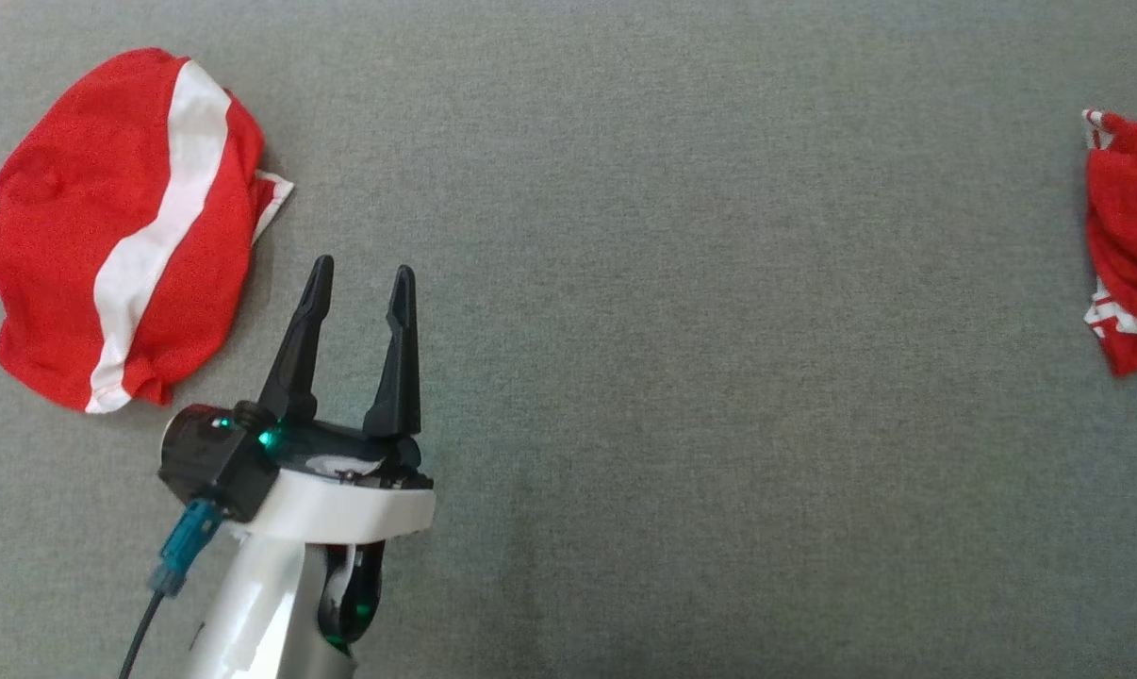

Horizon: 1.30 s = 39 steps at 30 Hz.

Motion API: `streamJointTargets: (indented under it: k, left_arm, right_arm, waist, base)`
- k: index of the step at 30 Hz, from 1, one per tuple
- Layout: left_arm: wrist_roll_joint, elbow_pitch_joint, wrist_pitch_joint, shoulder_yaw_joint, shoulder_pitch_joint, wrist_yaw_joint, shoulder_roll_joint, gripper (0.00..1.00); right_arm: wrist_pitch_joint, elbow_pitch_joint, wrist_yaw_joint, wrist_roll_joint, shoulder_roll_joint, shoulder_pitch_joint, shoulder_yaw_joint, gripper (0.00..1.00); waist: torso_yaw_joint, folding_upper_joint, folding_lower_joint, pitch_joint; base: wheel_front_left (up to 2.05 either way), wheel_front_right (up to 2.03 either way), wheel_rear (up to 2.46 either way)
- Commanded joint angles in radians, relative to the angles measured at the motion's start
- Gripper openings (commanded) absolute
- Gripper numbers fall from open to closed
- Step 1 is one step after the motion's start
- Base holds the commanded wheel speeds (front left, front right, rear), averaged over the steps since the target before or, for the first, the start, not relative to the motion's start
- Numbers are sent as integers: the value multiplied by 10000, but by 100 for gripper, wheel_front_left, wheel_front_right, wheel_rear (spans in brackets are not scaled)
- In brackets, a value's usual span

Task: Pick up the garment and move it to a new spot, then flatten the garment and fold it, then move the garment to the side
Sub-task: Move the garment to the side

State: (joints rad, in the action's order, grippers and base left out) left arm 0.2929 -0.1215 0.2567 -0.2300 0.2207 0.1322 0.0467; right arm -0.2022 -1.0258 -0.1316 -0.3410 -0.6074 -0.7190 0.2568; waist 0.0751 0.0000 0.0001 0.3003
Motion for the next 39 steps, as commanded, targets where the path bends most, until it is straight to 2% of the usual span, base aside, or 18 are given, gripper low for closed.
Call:
streamJointTargets:
  k: [1,7,11,12,15,22,27,32,39]
  left_arm:
    - [-86,287,51,244,261,-15,35,100]
    - [-68,240,51,304,126,-15,35,100]
    - [-33,260,51,468,-43,-15,35,100]
    - [-33,260,51,468,-43,-15,35,100]
    - [2,298,51,566,-186,-15,35,100]
    - [158,492,51,950,-673,-15,35,100]
    - [182,529,51,1035,-1111,-15,35,100]
    - [199,498,51,1051,-1537,-15,35,100]
    - [232,196,51,945,-2013,-15,35,100]
  right_arm:
    - [-125,378,9,-185,-140,-173,129,100]
    - [-359,806,9,-512,509,-233,658,100]
    - [-531,1476,9,-554,1336,-169,470,100]
    - [-531,1476,9,-554,1336,-169,470,100]
    - [-577,2083,9,-281,2091,-12,135,100]
    - [-592,4401,9,1685,3842,1206,-1378,100]
    - [-594,5914,9,3064,4736,2770,-2287,100]
    - [-594,6697,9,3659,5327,4299,-2593,100]
    - [-595,7418,9,3891,5562,5843,-2704,100]
  waist:
    - [-38,0,-1,-89]
    - [-192,0,-1,-553]
    - [-335,0,-1,-992]
    - [-335,0,-1,-992]
    - [-412,0,-1,-1390]
    - [-543,0,-1,-2287]
    - [-675,0,-1,-2732]
    - [-748,0,-1,-2958]
    - [-813,0,-1,-3053]
  base:
    - [0,0,0]
    - [0,0,0]
    - [0,0,0]
    - [0,0,0]
    - [0,0,0]
    - [0,0,0]
    - [0,0,0]
    - [0,0,0]
    - [0,0,0]
